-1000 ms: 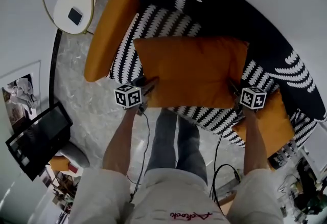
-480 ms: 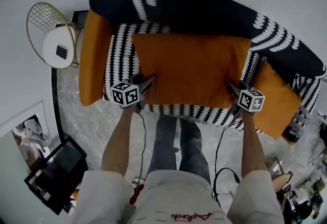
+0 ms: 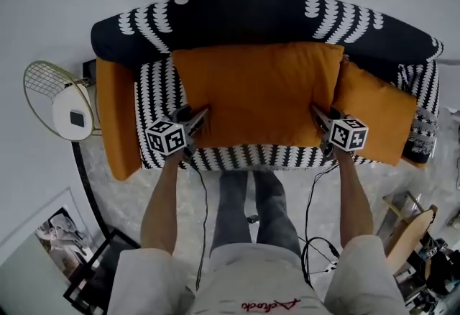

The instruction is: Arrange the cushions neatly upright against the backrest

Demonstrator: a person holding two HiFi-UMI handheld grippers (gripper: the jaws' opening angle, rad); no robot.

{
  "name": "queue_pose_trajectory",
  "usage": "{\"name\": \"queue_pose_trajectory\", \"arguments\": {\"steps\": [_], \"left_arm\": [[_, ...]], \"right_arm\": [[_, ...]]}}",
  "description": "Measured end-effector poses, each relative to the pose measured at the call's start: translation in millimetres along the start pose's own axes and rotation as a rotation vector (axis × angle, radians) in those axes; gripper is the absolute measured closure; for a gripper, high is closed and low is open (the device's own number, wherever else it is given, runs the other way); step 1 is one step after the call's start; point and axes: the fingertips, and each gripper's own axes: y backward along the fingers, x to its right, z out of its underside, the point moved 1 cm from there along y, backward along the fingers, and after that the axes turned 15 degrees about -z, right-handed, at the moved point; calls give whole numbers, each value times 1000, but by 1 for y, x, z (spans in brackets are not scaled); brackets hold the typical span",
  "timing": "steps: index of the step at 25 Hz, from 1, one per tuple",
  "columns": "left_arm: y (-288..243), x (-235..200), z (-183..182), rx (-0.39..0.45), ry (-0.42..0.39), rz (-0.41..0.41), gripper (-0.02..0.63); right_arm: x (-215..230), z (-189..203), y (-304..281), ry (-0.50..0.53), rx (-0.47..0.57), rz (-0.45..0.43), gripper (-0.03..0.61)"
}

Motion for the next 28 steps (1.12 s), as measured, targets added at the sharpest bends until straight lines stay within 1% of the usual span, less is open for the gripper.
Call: {"name": "queue_pose_trajectory", "arguments": {"steps": [5, 8, 11, 14, 17, 19, 22, 24, 26, 28], "left_arm": [[8, -6, -66, 117, -49, 4, 443], [13, -11, -104, 182, -77, 9, 439], [10, -14, -127, 193, -106, 18, 433], [3, -18, -122, 165, -123, 34, 423], [-5, -32, -108, 157, -122, 17, 408], [-12, -43, -102, 145, -139, -6, 390], [-28, -57, -89, 90, -189, -32, 371], [-41, -66, -79, 50, -223, -44, 364], [-54, -73, -76, 41, -226, -50, 359], [-61, -77, -78, 47, -216, -49, 347]], "right_arm": [[-17, -67, -12, 99, 94, -38, 419], [-25, -101, -22, 135, 137, -60, 416], [-23, -117, -31, 145, 139, -71, 412], [-14, -112, -37, 136, 115, -57, 403], [-6, -99, -49, 130, 93, -32, 392], [3, -90, -56, 131, 68, -17, 357], [23, -77, -70, 146, -17, 12, 313], [38, -72, -82, 164, -68, 39, 302], [51, -70, -93, 168, -77, 61, 288], [58, -74, -99, 168, -60, 73, 274]]}}
